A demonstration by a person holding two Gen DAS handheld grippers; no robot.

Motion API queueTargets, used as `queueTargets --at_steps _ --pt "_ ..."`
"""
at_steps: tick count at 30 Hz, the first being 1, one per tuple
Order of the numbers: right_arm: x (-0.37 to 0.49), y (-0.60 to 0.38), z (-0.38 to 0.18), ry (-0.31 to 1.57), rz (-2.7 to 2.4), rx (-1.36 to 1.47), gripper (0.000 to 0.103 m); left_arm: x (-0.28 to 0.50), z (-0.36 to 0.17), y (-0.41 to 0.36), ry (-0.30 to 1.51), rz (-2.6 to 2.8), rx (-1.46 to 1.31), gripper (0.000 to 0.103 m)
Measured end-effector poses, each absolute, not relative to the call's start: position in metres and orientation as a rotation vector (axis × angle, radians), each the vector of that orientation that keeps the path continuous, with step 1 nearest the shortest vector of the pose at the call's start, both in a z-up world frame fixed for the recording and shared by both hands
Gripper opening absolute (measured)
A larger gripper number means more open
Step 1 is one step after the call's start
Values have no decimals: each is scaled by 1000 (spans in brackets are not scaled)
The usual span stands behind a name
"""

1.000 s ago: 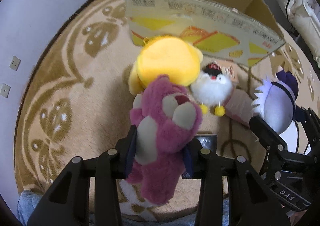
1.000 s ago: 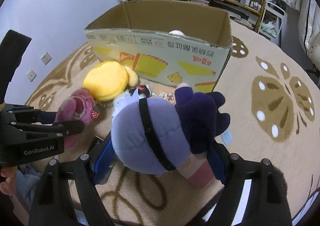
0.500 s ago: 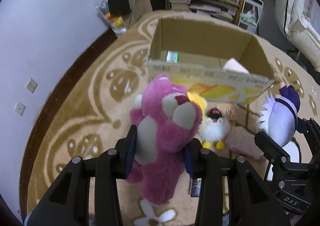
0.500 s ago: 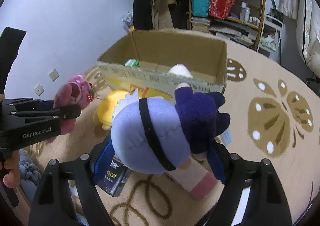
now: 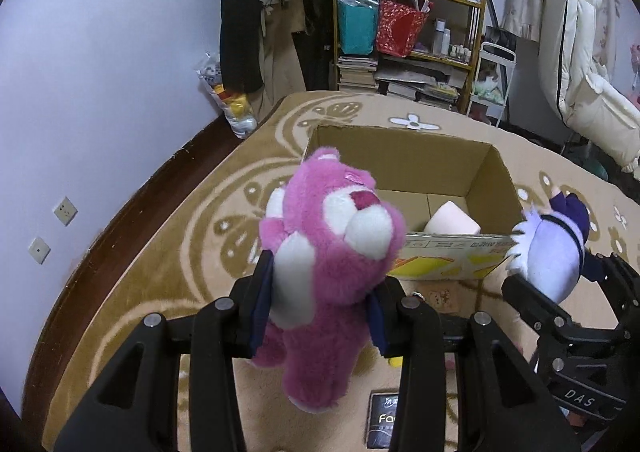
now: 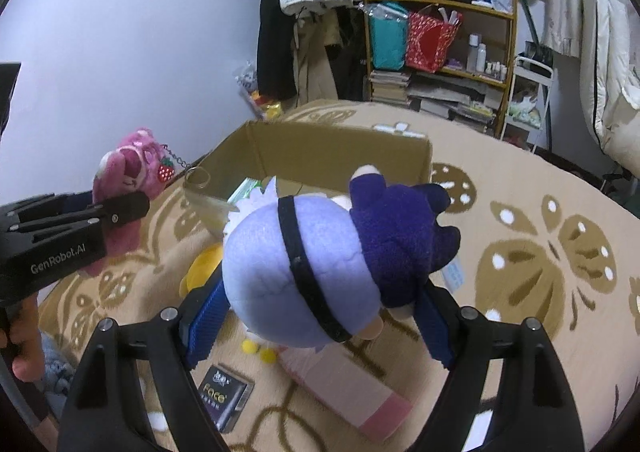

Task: Organize soft objects
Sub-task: 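Lift the pink bear with the left tool while the right tool lifts the lavender plush over the box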

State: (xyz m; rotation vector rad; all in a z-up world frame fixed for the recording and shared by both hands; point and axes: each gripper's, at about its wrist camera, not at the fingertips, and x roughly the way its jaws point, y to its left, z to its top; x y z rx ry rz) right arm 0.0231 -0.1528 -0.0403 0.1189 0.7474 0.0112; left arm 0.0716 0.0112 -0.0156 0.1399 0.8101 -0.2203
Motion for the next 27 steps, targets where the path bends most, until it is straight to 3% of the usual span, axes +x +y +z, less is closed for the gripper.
queueTargets --at_steps 27 --pt "85 -174 -36 643 6 99 87 144 -8 -19 712 -279 187 40"
